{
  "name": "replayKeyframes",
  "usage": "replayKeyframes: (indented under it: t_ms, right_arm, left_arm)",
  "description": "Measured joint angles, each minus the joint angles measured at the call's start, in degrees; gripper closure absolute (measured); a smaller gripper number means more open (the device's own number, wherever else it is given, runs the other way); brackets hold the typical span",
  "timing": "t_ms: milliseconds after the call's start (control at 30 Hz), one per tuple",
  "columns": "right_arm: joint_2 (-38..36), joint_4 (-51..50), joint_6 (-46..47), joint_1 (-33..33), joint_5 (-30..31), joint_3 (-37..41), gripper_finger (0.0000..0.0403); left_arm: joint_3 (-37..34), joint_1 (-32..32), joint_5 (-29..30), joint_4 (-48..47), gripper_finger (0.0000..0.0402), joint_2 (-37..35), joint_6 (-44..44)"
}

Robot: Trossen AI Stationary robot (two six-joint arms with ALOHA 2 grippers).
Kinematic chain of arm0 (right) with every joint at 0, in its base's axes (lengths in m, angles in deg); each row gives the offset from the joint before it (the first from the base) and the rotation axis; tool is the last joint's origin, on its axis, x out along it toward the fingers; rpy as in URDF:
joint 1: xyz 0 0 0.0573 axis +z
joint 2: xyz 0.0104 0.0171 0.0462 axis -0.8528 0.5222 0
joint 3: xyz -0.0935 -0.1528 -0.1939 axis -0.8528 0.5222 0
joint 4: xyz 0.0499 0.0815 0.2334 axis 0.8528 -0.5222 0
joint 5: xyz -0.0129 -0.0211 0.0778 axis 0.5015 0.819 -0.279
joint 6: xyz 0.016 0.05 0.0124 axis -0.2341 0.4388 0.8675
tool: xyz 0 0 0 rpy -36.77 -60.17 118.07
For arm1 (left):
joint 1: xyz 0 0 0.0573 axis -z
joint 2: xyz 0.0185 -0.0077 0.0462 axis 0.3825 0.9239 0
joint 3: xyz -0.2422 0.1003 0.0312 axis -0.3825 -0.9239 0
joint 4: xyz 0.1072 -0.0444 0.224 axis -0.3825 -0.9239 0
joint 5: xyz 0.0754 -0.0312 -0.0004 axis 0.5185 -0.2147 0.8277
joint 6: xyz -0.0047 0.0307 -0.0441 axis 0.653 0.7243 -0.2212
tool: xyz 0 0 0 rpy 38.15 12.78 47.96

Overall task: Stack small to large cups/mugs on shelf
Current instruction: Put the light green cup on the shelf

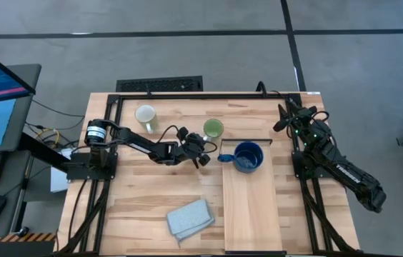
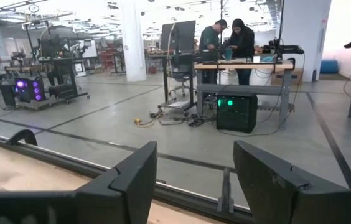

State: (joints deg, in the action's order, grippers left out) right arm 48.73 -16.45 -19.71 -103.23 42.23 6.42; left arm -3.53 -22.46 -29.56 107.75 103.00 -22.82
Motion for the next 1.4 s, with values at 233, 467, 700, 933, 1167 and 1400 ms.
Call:
replayKeyframes:
  t_ms: [233,467,700,933,1167,1400]
  right_arm:
    - [0.0,0.0,0.0,0.0,0.0,0.0,0.0168]
    - [0.0,0.0,0.0,0.0,0.0,0.0,0.0168]
    - [0.0,0.0,0.0,0.0,0.0,0.0,0.0168]
    - [0.0,0.0,0.0,0.0,0.0,0.0,0.0168]
    - [0.0,0.0,0.0,0.0,0.0,0.0,0.0168]
    - [0.0,0.0,0.0,0.0,0.0,0.0,0.0168]
  left_arm:
    - [0.0,0.0,-0.8,0.1,0.0357,0.0,0.9]
    - [0.0,0.0,-1.0,0.0,0.0360,0.0,-1.0]
    - [0.0,-0.1,-3.4,0.2,0.0360,-0.1,-1.1]
    - [0.0,-0.1,-3.6,0.2,0.0360,-0.1,-1.6]
    - [0.0,-0.1,-5.4,0.0,0.0342,-0.1,-4.0]
    - [-0.1,-1.0,-12.1,-0.2,0.0353,0.0,-3.9]
